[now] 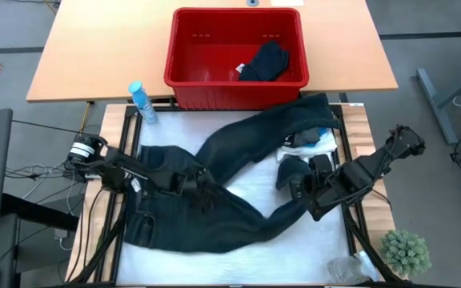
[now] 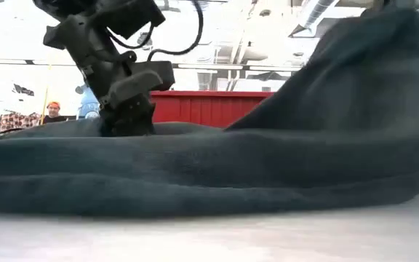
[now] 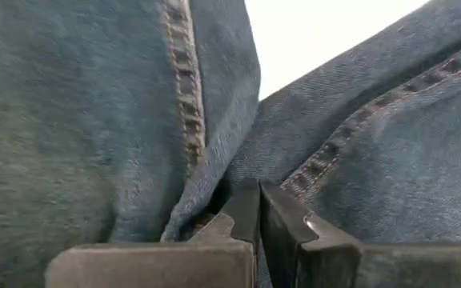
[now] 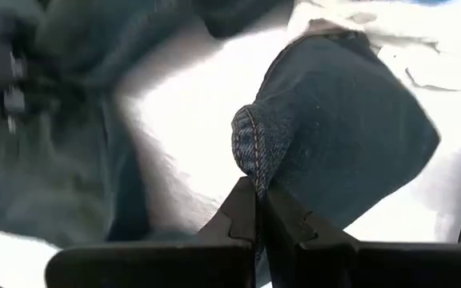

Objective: Fold laundry
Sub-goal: Fold the blue pants

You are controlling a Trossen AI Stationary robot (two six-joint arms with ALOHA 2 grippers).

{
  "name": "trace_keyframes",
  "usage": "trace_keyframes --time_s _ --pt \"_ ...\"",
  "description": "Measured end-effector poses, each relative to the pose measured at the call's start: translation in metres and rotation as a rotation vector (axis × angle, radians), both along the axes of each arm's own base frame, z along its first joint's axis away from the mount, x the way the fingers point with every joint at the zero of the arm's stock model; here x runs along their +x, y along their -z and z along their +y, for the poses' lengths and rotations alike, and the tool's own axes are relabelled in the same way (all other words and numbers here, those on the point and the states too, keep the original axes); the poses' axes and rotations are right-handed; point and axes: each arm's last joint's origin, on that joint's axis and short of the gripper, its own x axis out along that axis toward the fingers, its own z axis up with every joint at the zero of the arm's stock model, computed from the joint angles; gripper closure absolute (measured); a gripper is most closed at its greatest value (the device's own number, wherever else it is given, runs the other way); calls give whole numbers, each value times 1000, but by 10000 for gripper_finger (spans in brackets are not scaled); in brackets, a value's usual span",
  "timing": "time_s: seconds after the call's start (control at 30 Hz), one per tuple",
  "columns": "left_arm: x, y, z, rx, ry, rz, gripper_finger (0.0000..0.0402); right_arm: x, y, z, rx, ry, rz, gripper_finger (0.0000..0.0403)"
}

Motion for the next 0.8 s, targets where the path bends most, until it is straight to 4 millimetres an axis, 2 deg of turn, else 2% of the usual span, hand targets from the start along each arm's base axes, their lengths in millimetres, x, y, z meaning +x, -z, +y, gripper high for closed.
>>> trace_keyframes --time_s 0.17,0.33,0.5,0.63,0.8 --pt "-7 -9 28 16 -77 55 401 -4 13 5 69 70 53 368" --pt "-16 -5 43 41 -122 164 401 -8 36 6 138 153 175 370" --pt "-27 -1 46 86 -169 271 401 -1 30 6 160 157 109 368" --pt "-27 -1 46 87 -152 281 401 9 22 -12 23 158 18 367" --pt "-28 -1 45 66 -138 290 401 37 12 -48 -110 81 -69 363"
